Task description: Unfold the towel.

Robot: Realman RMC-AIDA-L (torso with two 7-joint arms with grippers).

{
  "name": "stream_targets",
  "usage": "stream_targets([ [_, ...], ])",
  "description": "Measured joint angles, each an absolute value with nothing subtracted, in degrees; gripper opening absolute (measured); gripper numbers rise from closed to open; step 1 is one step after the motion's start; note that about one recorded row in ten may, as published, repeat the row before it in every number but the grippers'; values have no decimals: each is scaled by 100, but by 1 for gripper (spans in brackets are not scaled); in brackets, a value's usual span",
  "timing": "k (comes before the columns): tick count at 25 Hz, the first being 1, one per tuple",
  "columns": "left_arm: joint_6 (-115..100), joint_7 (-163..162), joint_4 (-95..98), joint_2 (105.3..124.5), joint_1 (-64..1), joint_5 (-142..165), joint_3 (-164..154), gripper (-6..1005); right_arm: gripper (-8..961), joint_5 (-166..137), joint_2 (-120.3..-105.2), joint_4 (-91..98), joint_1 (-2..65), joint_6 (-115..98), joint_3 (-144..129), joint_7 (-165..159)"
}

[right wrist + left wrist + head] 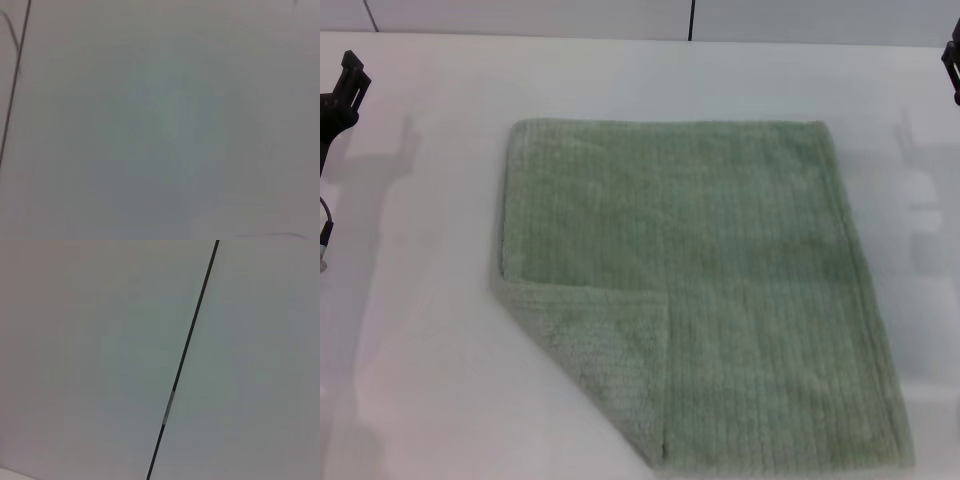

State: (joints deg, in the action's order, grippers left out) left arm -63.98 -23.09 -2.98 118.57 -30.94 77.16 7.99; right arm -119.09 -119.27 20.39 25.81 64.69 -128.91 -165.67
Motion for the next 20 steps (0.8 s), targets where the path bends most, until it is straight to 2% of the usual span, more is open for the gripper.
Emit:
stream_targets([
  [11, -6400, -2306, -298, 11856, -3094, 7717, 791, 840, 654, -11917, -11935, 2034, 2584, 6336, -13081, -16561],
  [17, -6423, -2303, -285, 11850, -3094, 7717, 791, 840, 447, -11968, -11921, 2324, 2644, 5639, -13080, -16547],
  [20, -6435, -2302, -272, 11842, -3094, 7717, 791, 840, 302, -12128, -11886, 2609, 2690, 4981, -12986, -16533],
])
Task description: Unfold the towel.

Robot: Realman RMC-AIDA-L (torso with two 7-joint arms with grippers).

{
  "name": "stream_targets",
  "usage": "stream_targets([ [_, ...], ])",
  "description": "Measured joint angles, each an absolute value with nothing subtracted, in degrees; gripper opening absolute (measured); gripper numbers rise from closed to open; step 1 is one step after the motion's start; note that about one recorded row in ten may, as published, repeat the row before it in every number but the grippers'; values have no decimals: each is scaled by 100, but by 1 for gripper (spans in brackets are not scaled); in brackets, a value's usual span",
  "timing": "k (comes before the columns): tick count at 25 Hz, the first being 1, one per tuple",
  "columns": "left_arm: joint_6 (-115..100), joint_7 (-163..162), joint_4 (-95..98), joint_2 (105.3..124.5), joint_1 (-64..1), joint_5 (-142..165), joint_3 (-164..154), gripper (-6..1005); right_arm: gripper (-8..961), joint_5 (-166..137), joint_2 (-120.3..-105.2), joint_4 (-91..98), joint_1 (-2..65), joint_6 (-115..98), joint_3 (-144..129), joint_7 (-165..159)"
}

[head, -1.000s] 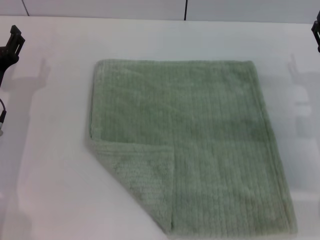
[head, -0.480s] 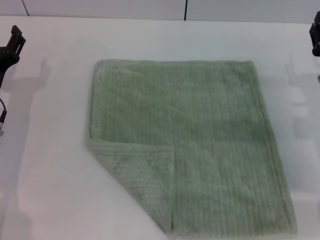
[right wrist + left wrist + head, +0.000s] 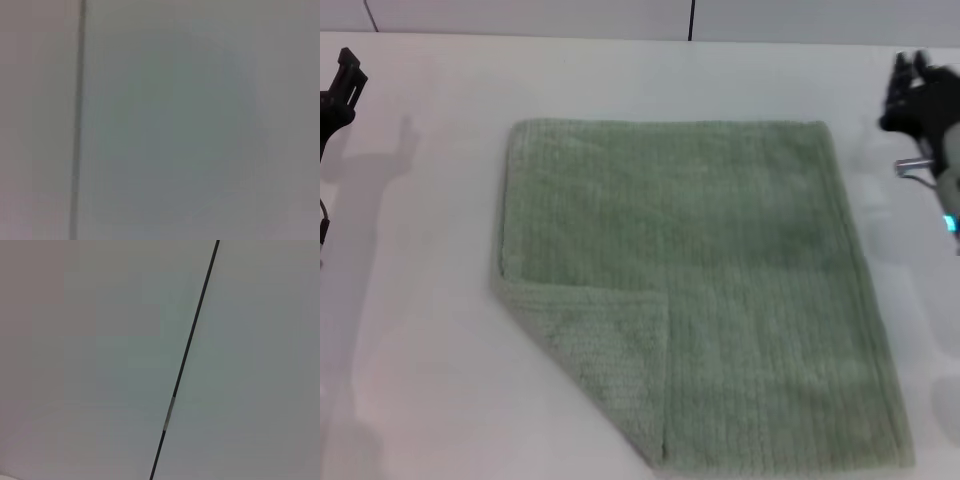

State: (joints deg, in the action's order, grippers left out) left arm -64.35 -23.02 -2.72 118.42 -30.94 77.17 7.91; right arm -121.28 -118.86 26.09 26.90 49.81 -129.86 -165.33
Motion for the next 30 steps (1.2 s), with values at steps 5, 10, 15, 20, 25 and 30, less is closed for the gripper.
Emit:
stream_targets([
  [5, -6440, -2302, -255, 11839, -3090, 7716, 791, 840, 127, -12603, -11840, 3623, 2601, 3457, -12347, -15990],
  [10, -6451, -2302, -256, 11840, -3080, 7717, 791, 841, -3, -12666, -11879, 5132, 2256, 1398, -11221, -14763],
  [15, -6465, -2302, -263, 11843, -3075, 7717, 792, 841, -2, -12647, -11893, 6239, 2171, -1183, -9943, -14395],
  [20, -6475, -2321, -282, 11846, -3075, 7716, 839, 841, 0, -12727, -11867, 6488, 2540, -3159, -8812, -14397],
  [25, -6532, -2334, -289, 11848, -3082, 7717, 840, 841, -1, -13554, -11844, 6315, 3318, -5211, -7720, -14467],
  [30, -6578, -2356, -297, 11849, -3091, 7717, 816, 841, -1, -14518, -11831, 5788, 4124, -6257, -7139, -14518],
])
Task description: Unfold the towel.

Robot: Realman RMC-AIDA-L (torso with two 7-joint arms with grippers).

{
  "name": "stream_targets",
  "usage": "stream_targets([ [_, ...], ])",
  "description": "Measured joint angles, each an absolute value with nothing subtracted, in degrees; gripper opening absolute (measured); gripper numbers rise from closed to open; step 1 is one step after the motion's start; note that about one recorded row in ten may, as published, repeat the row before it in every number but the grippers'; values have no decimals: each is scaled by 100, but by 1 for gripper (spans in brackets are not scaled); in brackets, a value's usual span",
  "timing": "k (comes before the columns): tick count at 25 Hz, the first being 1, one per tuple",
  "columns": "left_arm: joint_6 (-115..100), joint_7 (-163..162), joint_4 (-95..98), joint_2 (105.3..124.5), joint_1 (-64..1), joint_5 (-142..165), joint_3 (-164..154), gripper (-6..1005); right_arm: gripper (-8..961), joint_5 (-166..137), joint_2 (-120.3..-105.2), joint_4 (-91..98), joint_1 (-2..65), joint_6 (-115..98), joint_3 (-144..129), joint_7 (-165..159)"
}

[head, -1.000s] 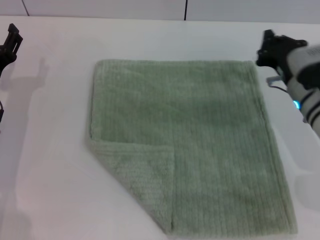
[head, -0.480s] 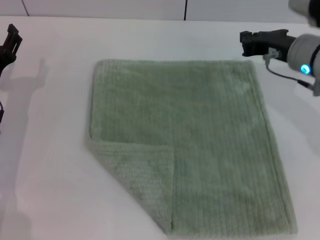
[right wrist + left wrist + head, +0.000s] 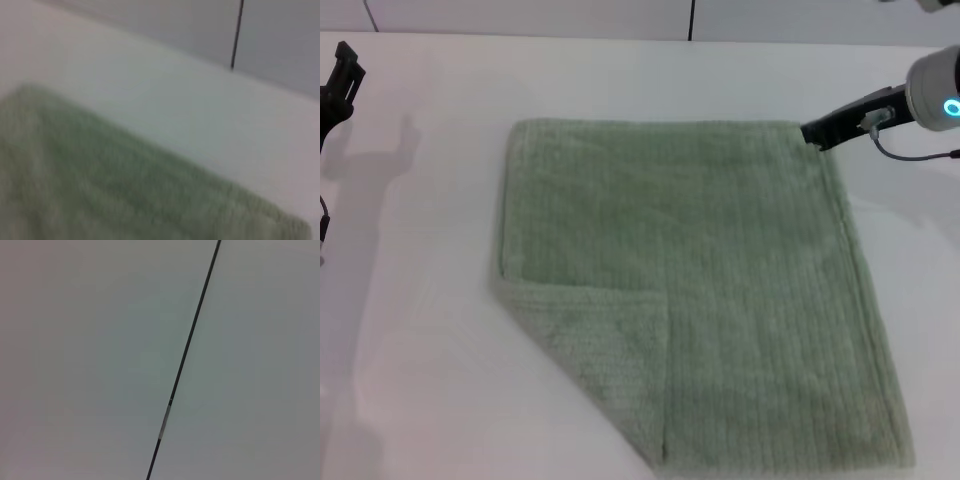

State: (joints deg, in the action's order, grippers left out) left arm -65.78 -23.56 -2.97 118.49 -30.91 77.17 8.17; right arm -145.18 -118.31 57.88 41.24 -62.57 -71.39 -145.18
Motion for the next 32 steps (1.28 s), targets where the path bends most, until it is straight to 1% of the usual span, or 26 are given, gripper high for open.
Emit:
stream_targets([
  [3, -6608, -2366, -319, 11854, -3091, 7717, 806, 841, -1, -14906, -11777, 5363, 4499, -6504, -6979, -14528],
  [4, -6618, -2373, -347, 11855, -3084, 7717, 802, 841, 0, -15046, -11711, 5031, 4728, -6559, -6946, -14527],
  [5, -6618, -2373, -347, 11855, -3084, 7717, 802, 841, 0, -15046, -11711, 5031, 4728, -6559, -6946, -14527],
  [9, -6653, -2383, -373, 11857, -3071, 7717, 799, 841, 0, -15084, -11584, 4512, 5049, -6552, -6938, -14465],
  [12, -6693, -2389, -383, 11856, -3049, 7717, 800, 841, -1, -15082, -11538, 4260, 5177, -6479, -6924, -14332],
  [17, -6706, -2390, -448, 11852, -3042, 7717, 799, 841, -1, -15059, -11535, 3986, 5270, -6322, -6913, -14066],
  [22, -6714, -2391, -449, 11850, -3055, 7717, 795, 841, 0, -15044, -11564, 3586, 5410, -6130, -6776, -13783],
  [32, -6716, -2391, -450, 11849, -3085, 7717, 791, 840, 0, -15037, -11590, 3352, 5435, -5964, -6746, -13622],
])
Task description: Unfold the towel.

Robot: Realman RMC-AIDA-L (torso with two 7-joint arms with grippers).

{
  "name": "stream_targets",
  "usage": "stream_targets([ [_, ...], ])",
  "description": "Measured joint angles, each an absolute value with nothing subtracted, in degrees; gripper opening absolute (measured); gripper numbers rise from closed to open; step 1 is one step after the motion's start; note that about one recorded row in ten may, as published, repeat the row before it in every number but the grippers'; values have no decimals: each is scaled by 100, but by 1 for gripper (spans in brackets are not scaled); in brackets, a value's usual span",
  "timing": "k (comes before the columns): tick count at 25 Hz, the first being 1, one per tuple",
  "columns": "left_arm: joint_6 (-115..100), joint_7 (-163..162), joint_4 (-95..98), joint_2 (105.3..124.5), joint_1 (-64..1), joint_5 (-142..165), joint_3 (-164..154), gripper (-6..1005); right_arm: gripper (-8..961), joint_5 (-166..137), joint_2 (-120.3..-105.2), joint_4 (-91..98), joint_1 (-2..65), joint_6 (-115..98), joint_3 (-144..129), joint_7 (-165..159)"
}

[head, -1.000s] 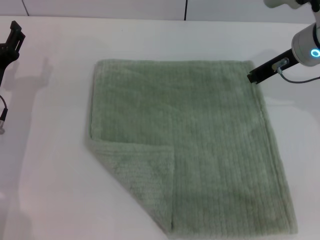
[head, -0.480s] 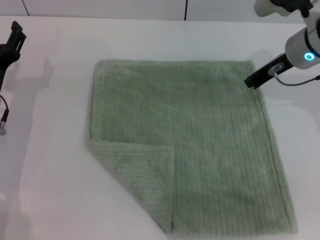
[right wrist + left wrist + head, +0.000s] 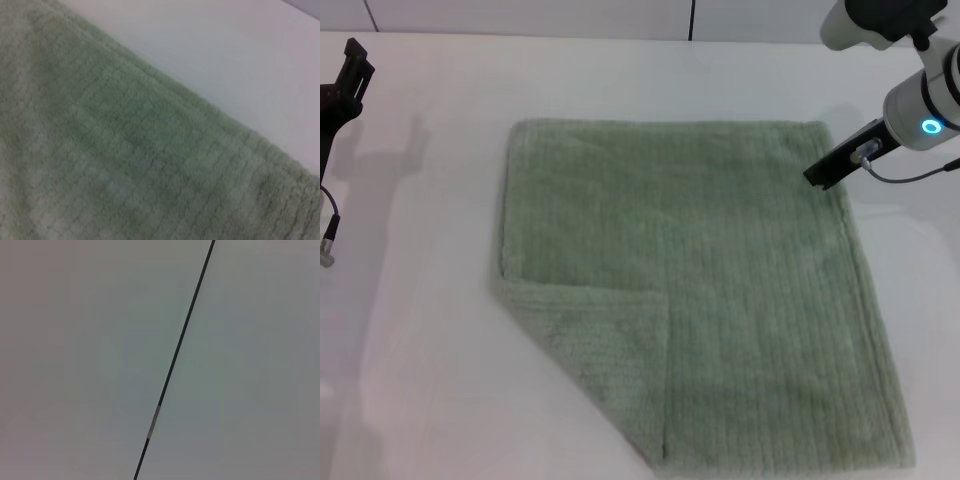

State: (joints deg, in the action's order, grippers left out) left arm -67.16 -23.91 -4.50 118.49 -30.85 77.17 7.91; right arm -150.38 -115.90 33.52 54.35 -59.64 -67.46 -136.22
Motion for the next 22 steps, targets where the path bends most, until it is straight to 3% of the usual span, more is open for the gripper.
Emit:
stream_targets([
  [22, -6853, -2503, -518, 11844, -3085, 7717, 449, 826, 0, -15038, -11575, 2844, 5624, -5739, -6689, -13485],
])
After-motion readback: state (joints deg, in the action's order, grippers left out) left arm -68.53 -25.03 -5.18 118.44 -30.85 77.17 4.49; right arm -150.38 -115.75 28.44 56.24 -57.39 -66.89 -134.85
